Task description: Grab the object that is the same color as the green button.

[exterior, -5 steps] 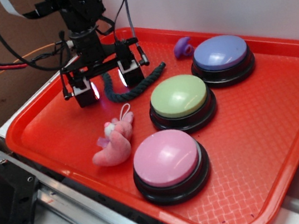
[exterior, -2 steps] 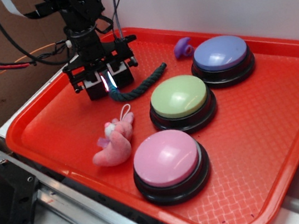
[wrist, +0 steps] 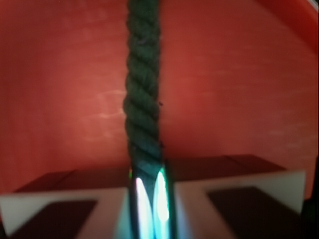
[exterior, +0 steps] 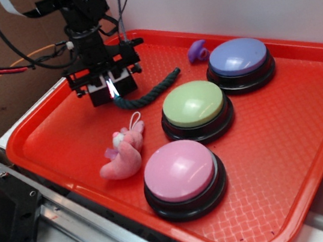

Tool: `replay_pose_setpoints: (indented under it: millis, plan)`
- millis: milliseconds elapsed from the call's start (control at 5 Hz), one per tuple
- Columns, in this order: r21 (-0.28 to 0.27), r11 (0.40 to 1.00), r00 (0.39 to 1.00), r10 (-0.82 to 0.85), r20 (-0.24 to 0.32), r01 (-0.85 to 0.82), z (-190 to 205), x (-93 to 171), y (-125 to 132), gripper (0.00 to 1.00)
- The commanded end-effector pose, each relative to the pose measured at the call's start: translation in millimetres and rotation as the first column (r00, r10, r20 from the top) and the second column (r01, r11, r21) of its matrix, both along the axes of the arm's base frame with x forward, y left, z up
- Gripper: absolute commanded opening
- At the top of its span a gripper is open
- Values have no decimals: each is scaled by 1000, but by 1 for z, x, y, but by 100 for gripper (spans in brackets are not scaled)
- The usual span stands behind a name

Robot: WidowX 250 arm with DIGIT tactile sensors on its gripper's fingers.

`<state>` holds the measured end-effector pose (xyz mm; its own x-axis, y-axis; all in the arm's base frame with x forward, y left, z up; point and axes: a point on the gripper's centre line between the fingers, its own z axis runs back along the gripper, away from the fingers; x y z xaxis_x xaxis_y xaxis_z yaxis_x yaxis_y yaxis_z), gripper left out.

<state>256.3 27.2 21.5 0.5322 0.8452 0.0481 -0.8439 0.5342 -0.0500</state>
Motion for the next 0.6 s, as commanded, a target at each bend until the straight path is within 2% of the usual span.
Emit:
replay_pose_setpoints:
  millis: [0,200,400]
  plan:
    - [-2,952,945,-305,118,307,111,-8,16,0]
    - [-23,909,899,-407,164,416,140,-17,15,0]
    - [-16,833,819,-540,192,553,177,-35,8,0]
